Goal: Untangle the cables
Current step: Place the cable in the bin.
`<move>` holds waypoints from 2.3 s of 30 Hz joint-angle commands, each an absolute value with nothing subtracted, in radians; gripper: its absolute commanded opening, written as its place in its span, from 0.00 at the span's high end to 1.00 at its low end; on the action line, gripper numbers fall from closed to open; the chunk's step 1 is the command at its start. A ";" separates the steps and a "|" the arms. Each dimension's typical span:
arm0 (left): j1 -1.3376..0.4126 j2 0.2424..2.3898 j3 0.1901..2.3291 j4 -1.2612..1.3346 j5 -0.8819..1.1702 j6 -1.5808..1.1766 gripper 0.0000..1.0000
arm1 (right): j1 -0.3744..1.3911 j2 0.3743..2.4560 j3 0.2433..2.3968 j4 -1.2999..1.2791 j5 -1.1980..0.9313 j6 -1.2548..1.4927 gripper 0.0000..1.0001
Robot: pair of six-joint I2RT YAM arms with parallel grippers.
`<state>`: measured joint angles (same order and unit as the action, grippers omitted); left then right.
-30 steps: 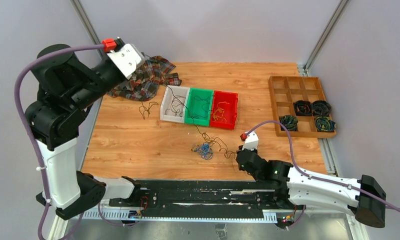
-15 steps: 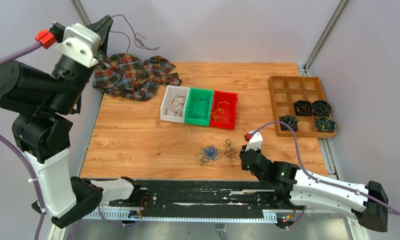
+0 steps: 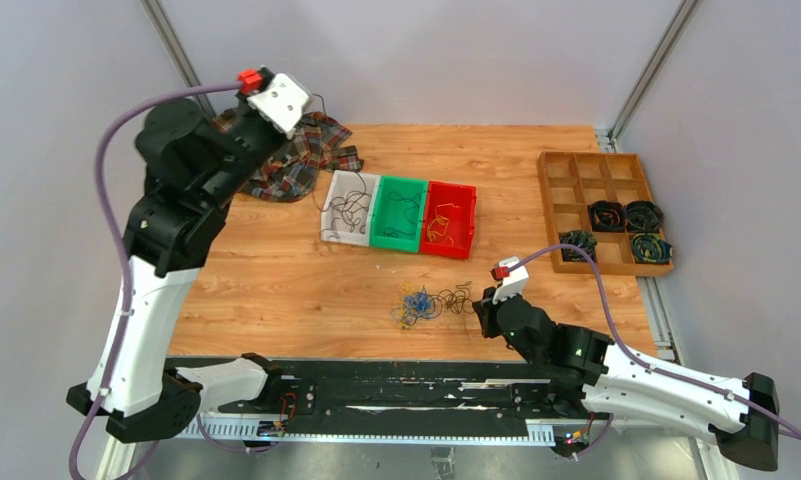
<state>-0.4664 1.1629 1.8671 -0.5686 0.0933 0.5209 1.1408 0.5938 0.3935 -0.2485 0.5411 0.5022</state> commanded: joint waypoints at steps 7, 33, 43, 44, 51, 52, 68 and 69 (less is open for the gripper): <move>-0.468 1.183 1.680 -0.396 0.076 0.525 1.00 | 1.146 0.582 0.409 -0.215 0.534 0.464 0.99; -0.308 1.439 1.570 -0.252 0.216 0.476 0.99 | 1.144 0.597 0.393 -0.209 0.560 0.453 1.00; -0.307 1.451 1.399 -0.182 0.193 0.503 0.99 | 1.144 0.583 0.394 -0.220 0.563 0.458 0.99; -0.306 1.456 1.383 -0.172 0.170 0.514 0.99 | 1.144 0.583 0.393 -0.221 0.561 0.460 0.99; -0.276 1.534 1.375 -0.091 0.002 0.516 0.99 | 1.144 0.592 0.389 -0.219 0.545 0.482 0.99; -0.266 1.541 1.383 -0.083 -0.008 0.498 0.99 | 1.144 0.593 0.387 -0.219 0.545 0.482 1.00; -0.140 1.456 1.350 0.004 0.232 0.167 1.00 | 1.144 0.629 0.403 -0.215 0.531 0.473 0.99; -0.136 1.446 1.346 0.019 0.252 0.140 1.00 | 1.144 0.630 0.403 -0.215 0.528 0.473 0.99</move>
<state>-0.1505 1.5345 1.3571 -0.1020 0.1257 0.2699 1.1408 0.6285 0.3935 -0.2279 0.5278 0.4736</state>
